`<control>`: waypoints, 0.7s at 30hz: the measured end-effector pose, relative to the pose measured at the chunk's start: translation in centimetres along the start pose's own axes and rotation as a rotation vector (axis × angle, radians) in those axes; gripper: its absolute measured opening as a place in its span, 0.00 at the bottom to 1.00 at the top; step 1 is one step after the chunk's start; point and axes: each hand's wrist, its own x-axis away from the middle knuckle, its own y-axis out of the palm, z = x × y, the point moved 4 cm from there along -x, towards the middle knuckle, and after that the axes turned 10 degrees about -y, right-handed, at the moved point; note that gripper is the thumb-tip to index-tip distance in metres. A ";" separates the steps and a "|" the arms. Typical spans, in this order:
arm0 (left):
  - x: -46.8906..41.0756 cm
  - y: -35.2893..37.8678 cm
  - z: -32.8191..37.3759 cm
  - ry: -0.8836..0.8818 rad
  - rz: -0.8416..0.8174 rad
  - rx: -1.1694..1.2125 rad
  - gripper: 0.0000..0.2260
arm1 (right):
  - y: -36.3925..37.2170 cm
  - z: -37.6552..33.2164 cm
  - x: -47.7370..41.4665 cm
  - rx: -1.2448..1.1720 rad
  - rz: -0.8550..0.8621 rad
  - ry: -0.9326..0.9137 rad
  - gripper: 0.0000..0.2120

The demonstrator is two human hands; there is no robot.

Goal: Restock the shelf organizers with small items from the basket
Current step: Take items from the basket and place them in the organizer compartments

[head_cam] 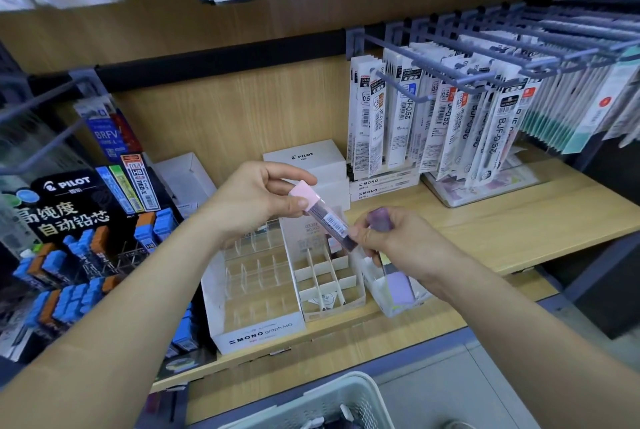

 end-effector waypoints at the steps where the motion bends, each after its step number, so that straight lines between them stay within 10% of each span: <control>1: -0.1 -0.2 0.1 0.001 0.025 -0.058 0.13 | -0.4 -0.1 0.0 0.004 0.050 0.006 0.09; 7: -0.5 0.4 1.1 -0.018 0.108 -0.417 0.09 | -2.8 0.0 -0.1 -0.196 0.307 0.072 0.06; 21: -3.2 3.5 -1.1 0.139 0.363 -0.908 0.17 | -2.5 -1.2 1.1 -0.371 0.157 0.107 0.11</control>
